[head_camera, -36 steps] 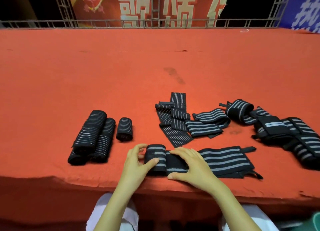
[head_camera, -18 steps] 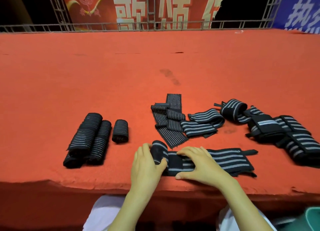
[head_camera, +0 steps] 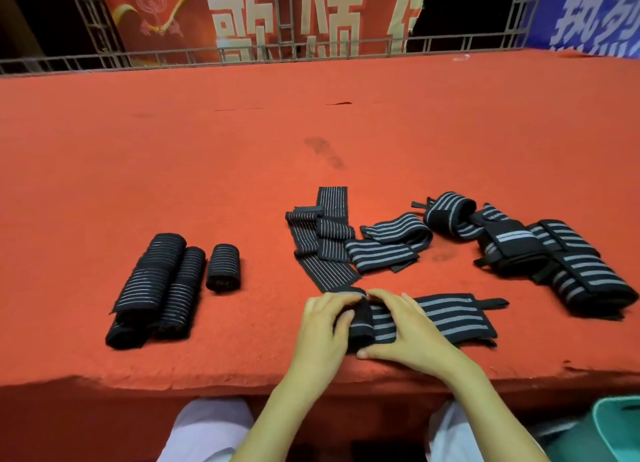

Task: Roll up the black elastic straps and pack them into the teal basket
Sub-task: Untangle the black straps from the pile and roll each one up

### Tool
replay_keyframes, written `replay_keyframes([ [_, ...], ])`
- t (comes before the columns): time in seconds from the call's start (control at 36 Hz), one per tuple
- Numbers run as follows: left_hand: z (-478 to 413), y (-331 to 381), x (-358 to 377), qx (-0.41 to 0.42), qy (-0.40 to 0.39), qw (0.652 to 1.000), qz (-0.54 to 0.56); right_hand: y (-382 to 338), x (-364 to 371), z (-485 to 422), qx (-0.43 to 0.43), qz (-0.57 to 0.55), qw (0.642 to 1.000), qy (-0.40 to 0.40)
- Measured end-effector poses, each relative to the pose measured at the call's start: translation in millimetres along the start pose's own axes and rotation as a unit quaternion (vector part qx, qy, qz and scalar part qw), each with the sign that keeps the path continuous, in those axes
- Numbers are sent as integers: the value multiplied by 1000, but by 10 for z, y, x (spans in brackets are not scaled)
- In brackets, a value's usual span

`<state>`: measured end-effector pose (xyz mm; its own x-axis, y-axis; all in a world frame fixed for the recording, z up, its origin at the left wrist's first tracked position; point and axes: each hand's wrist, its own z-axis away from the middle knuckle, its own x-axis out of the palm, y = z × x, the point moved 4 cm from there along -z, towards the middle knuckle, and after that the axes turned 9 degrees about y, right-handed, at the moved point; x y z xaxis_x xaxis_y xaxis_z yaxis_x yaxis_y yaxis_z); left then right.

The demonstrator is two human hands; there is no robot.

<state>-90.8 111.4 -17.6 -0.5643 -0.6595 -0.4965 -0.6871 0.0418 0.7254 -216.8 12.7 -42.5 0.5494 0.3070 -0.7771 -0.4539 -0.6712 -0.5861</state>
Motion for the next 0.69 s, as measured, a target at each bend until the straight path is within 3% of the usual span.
replay_keyframes([
  [0.14, 8, -145, -30, -131, 26, 990, 45, -25, -20, 26, -8, -7, 1000, -11],
  [0.28, 31, -277, 36, -267, -64, 961, 15, -21, -75, 49, 1, -54, 998, -27],
  [0.42, 7, -200, 39, -241, -46, 969, -38, -42, -100, 12, 12, -67, 997, -28],
  [0.69, -11, -405, -389, -280, 36, 958, 53, -408, 275, -229, 3, 9, 999, -54],
])
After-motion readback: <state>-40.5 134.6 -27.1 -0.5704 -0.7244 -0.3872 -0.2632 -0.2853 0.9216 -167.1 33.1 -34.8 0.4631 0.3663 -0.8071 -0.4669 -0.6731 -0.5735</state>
